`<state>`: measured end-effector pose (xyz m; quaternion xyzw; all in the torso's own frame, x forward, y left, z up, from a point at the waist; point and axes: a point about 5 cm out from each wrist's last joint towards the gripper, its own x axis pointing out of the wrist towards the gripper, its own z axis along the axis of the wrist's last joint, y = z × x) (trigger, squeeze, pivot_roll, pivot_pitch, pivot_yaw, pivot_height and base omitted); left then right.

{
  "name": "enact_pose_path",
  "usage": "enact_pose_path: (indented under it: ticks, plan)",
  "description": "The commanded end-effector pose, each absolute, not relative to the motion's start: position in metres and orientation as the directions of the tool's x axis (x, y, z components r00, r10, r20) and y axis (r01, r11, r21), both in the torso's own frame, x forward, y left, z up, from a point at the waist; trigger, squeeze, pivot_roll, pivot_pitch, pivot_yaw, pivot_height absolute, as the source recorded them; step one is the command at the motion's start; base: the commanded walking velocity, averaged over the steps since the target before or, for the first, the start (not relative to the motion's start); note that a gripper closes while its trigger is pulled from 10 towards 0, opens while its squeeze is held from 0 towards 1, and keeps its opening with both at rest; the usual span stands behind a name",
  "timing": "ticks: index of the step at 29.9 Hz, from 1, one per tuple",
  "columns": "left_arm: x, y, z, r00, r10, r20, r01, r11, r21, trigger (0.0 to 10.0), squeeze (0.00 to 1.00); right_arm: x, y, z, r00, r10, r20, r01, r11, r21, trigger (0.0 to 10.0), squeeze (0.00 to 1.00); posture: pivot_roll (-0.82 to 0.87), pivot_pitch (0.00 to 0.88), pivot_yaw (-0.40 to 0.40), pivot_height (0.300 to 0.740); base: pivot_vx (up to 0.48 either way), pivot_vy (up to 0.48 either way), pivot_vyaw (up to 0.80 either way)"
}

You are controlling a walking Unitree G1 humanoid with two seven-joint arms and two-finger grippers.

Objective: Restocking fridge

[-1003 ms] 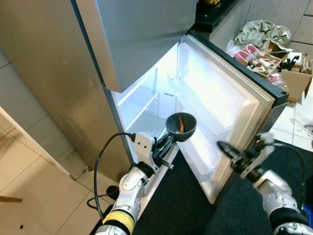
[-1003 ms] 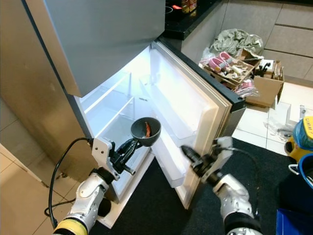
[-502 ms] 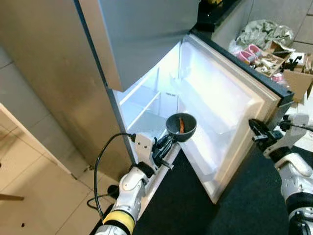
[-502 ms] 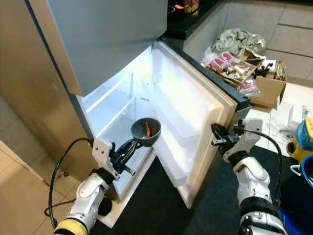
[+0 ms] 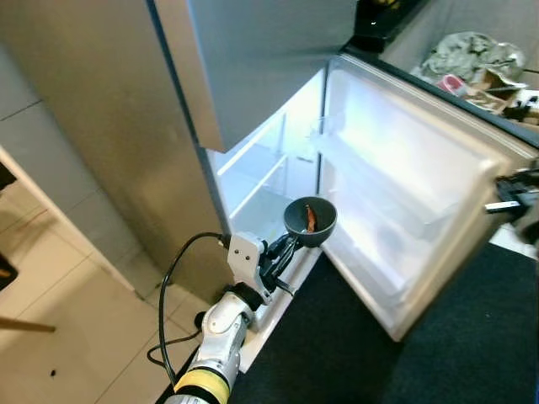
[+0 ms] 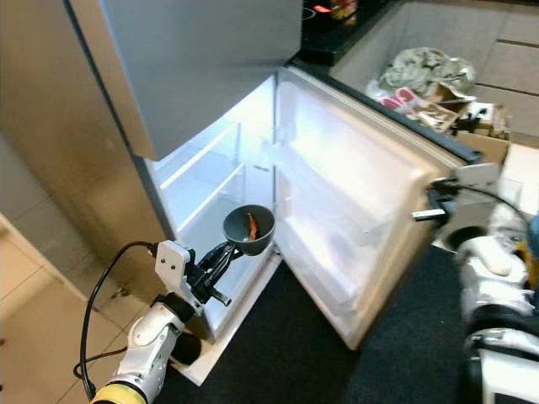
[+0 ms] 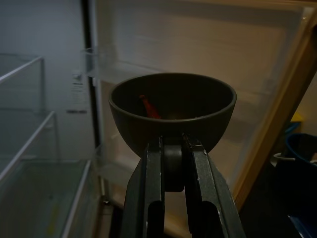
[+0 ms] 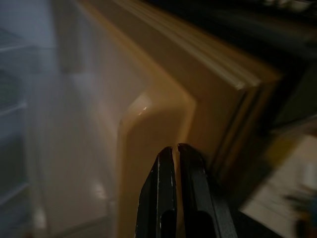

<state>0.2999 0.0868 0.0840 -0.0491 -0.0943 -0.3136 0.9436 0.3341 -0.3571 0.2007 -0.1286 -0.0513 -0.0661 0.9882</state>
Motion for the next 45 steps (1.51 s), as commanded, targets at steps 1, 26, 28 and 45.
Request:
enact_pose_path:
  ticks: [1,26,28,45]
  plan:
    - [0.298,0.093,0.084,0.787,-0.583,0.203,0.597,0.802,-0.012,10.0,0.00,0.321,-0.384,0.210,0.959,-0.255,0.123,0.280,0.919,-0.278,10.0,0.00,-0.05,0.114,0.064,0.740,0.000,0.000,0.00]
    - [0.305,0.091,0.087,0.802,-0.564,0.195,0.580,0.814,-0.033,10.0,0.00,0.277,-0.326,0.047,0.929,-0.195,-0.315,0.201,0.980,-0.015,10.0,0.00,-0.07,0.089,0.062,0.740,0.000,0.000,0.00]
    - [0.305,0.091,0.087,0.802,-0.564,0.195,0.580,0.814,-0.033,10.0,0.00,0.277,-0.326,0.047,0.929,-0.195,-0.315,0.201,0.980,-0.015,10.0,0.00,-0.07,0.089,0.062,0.740,0.000,0.000,0.00]
    - [0.317,0.085,0.092,0.813,-0.556,0.174,0.571,0.820,-0.049,10.0,0.00,0.214,-0.243,-0.050,0.755,0.023,-0.655,0.054,0.994,0.097,10.0,0.00,-0.08,0.054,0.060,0.740,0.000,0.000,0.41]
